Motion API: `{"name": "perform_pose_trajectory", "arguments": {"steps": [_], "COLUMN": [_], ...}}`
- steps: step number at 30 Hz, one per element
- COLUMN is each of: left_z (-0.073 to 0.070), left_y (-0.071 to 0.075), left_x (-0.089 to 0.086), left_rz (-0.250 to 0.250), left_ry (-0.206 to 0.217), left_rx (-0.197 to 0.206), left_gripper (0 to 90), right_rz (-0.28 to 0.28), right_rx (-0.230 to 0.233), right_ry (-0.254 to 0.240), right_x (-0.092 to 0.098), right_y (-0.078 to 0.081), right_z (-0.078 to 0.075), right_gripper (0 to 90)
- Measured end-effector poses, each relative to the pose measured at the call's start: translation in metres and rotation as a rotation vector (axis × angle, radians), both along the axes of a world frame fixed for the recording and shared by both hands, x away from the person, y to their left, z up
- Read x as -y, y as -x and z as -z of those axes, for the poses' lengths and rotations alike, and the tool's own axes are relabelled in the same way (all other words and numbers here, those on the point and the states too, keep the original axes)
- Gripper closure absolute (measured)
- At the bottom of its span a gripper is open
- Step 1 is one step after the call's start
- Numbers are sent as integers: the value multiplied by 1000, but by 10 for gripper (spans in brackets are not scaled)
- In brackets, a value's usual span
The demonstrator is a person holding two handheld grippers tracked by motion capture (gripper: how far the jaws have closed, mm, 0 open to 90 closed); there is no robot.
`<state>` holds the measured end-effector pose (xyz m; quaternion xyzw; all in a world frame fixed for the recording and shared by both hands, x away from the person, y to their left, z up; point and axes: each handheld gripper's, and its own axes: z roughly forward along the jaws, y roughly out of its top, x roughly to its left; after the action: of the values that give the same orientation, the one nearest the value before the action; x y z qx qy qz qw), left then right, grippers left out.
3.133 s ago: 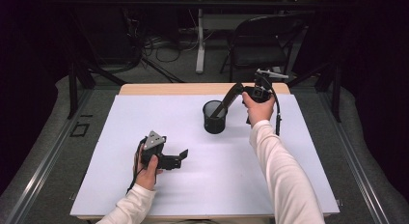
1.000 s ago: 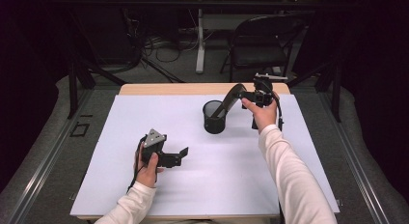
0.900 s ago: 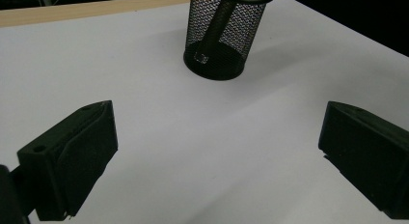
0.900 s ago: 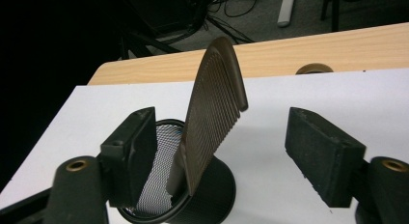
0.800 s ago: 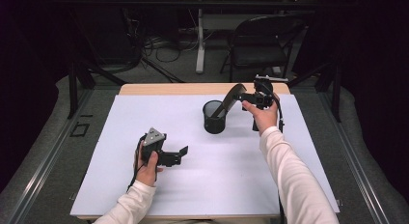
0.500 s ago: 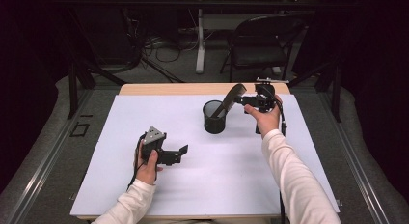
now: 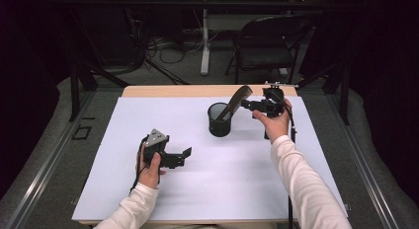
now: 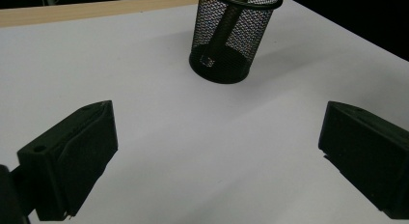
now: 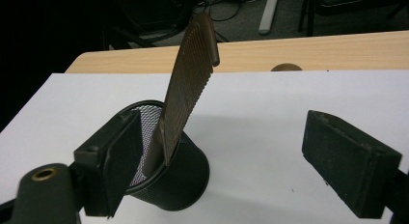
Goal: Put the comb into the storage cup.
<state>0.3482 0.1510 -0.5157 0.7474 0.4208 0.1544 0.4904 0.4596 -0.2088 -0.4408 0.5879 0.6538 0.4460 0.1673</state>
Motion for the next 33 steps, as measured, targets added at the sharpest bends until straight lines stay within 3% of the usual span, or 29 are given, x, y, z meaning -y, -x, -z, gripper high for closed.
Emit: {"name": "perform_pose_trajectory", "arguments": {"steps": [21,33], "left_z": [-1,-4], "left_y": [1,1], "left_x": [0,-3], "left_rz": [1,2], "left_ry": [1,15], "left_rx": [0,-4], "left_gripper": [3,3], "right_rz": [-5,-17], "right_rx": [6,29], "right_ry": [-6,0], "right_x": [1,5], "right_y": [3,19], "right_z": [0,-3], "right_gripper": [147,148]}}
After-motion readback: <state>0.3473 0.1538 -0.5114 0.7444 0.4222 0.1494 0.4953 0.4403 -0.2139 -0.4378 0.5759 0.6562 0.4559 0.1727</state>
